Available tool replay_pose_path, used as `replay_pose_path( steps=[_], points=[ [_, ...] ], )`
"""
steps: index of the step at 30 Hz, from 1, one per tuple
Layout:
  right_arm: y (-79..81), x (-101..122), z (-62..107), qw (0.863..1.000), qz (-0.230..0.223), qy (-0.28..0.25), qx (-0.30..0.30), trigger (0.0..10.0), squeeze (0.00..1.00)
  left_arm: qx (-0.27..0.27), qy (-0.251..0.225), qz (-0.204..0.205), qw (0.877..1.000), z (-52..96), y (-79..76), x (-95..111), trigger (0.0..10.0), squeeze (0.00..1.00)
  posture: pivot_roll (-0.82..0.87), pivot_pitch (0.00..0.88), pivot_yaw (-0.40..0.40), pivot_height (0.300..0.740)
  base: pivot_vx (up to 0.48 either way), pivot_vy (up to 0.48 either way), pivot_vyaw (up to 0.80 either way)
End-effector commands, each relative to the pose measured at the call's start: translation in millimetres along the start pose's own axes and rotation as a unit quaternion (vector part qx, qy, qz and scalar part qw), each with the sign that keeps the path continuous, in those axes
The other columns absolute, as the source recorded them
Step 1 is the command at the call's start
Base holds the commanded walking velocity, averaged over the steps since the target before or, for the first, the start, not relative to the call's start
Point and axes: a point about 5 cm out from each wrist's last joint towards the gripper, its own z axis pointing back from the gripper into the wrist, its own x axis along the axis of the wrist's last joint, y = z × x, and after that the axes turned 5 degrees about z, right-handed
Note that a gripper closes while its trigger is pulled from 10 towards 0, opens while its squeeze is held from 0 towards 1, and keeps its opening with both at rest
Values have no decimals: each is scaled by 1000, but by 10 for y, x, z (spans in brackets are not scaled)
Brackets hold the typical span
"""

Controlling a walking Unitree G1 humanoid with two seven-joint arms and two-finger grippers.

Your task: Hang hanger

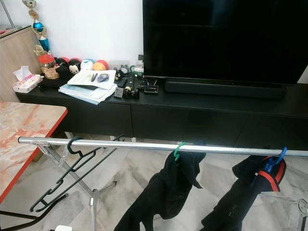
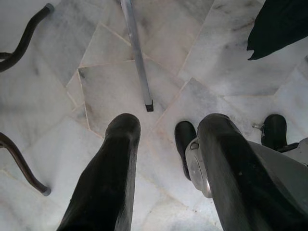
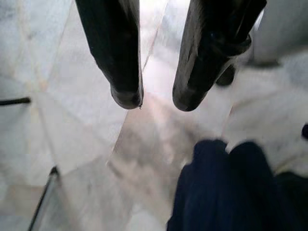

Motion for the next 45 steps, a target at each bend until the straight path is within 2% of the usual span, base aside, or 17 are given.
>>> replay_pose_path(
  steps=[1,15,19,22,23,27,30,33,34,35,36,39,41,45],
  points=[
    [-2,18,-8,1000,1,-1,8,10000,0,5,14,-3,1000,18,46,-53,10000,0,99,0,10,740,0,-259,0],
    [121,161,-30,999,-17,-30,31,10000,0,1,16,-5,1000,21,23,-80,10000,0,100,0,10,740,0,-364,0],
    [146,231,-34,998,-23,-47,32,10000,0,3,17,0,1000,24,21,-92,10000,0,100,0,7,740,0,0,0],
    [161,299,-38,997,-33,-63,28,10000,0,3,18,1,1000,24,20,-95,10000,0,100,0,7,740,0,0,0],
    [197,389,-38,995,-46,-84,26,10000,0,2,19,2,1000,27,16,-106,10000,0,94,0,5,740,0,0,0],
    [220,449,-35,992,-81,-96,21,10000,0,1,20,1,1000,28,7,-115,10000,0,92,0,4,740,0,0,0],
    [265,545,-9,986,-95,-133,17,10000,0,-1,20,1,1000,27,-6,-119,10000,0,89,0,3,740,0,0,0],
    [212,678,60,972,-132,-194,-14,10000,0,-1,20,1,1000,27,-3,-117,10000,0,93,0,-3,740,0,0,0],
    [212,678,60,972,-132,-194,-14,10000,0,-1,20,1,1000,27,-3,-117,10000,0,93,0,-3,740,0,0,0],
    [165,745,139,959,-159,-234,-30,10000,0,0,20,0,1000,29,4,-119,10000,0,87,0,-3,740,0,0,0],
    [139,767,186,953,-166,-252,-35,10000,0,0,20,-1,1000,30,8,-120,10000,0,84,0,-3,740,0,0,0],
    [102,789,292,944,-170,-281,-36,10000,0,-2,22,-4,1000,31,12,-123,10000,0,81,0,-3,740,0,0,0],
    [103,800,396,941,-153,-302,-34,10000,0,-2,22,-5,1000,31,13,-121,10000,0,80,0,-5,740,0,0,0],
    [88,829,593,931,-148,-333,-37,10000,0,-4,21,-8,1000,28,7,-114,10000,0,80,0,-8,740,0,0,0]
  ],
)
